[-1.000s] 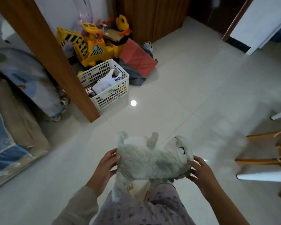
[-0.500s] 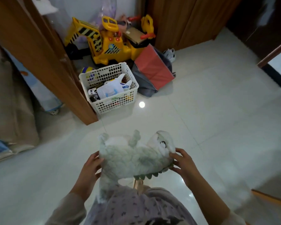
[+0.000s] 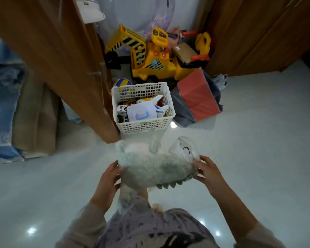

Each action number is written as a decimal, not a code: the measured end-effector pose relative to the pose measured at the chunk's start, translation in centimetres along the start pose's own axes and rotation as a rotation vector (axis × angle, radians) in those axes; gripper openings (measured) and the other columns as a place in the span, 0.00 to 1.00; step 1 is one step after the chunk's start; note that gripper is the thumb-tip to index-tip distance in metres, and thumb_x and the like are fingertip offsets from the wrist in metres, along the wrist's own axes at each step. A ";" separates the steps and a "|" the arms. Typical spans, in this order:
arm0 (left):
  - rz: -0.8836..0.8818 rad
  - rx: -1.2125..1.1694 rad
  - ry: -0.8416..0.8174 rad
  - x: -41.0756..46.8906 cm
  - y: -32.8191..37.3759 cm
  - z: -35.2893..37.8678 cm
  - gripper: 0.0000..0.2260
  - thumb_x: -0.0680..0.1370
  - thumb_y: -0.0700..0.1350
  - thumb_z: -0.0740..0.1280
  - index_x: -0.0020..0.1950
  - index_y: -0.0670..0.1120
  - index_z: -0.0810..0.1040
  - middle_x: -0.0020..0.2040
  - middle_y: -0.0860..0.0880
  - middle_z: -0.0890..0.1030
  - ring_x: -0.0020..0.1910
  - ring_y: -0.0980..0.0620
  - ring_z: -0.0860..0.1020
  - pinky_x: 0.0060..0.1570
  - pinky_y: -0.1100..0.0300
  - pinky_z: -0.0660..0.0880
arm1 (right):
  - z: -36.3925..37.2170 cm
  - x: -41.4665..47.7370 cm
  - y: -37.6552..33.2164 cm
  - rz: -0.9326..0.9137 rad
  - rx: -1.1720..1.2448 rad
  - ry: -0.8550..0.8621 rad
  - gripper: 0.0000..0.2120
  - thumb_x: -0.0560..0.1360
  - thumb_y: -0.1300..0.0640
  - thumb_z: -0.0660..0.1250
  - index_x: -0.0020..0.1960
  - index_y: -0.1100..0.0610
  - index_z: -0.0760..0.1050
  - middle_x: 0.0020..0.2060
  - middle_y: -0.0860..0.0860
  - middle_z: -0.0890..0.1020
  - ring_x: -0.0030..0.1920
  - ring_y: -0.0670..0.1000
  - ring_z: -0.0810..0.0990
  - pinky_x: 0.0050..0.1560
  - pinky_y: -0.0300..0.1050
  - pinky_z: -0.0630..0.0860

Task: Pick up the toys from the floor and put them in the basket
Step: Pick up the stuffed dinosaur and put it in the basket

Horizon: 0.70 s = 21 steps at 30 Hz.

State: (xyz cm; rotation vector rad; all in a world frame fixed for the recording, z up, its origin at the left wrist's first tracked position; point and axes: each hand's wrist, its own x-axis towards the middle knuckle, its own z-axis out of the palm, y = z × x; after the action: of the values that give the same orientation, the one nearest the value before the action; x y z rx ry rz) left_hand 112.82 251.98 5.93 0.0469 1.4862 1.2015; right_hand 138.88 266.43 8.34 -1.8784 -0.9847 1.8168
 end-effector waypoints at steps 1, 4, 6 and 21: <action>-0.002 0.013 -0.005 1.2 1.3 0.2 0.10 0.78 0.44 0.62 0.49 0.56 0.82 0.45 0.57 0.86 0.50 0.51 0.80 0.44 0.56 0.75 | 0.3 0.7 -0.7 0.007 -0.016 -0.009 0.15 0.77 0.59 0.63 0.63 0.58 0.71 0.58 0.62 0.78 0.57 0.62 0.79 0.48 0.50 0.80; 0.013 0.041 -0.032 4.5 5.1 1.2 0.10 0.77 0.45 0.63 0.52 0.57 0.81 0.51 0.56 0.84 0.54 0.52 0.79 0.46 0.56 0.75 | 1.2 2.4 -3.1 0.030 -0.038 -0.021 0.09 0.77 0.58 0.63 0.57 0.55 0.74 0.55 0.61 0.80 0.53 0.61 0.81 0.44 0.47 0.80; 0.044 0.065 -0.071 6.6 7.6 2.1 0.12 0.77 0.44 0.63 0.58 0.55 0.79 0.55 0.55 0.82 0.55 0.52 0.78 0.45 0.57 0.76 | 1.6 4.0 -4.8 0.017 -0.040 -0.002 0.07 0.77 0.58 0.64 0.55 0.54 0.74 0.54 0.61 0.80 0.52 0.60 0.81 0.41 0.46 0.80; 0.010 0.015 0.000 15.6 16.4 4.5 0.12 0.78 0.47 0.62 0.59 0.58 0.75 0.55 0.55 0.79 0.55 0.51 0.76 0.43 0.57 0.74 | 6.5 13.0 -16.0 0.038 -0.043 0.041 0.16 0.74 0.61 0.64 0.62 0.59 0.72 0.53 0.62 0.80 0.48 0.60 0.80 0.38 0.46 0.78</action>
State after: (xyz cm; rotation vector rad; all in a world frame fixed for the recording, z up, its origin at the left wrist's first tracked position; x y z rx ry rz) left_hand 101.66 272.22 6.75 0.0644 1.4963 1.1980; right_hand 127.94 285.03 8.89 -1.9652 -0.9878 1.7840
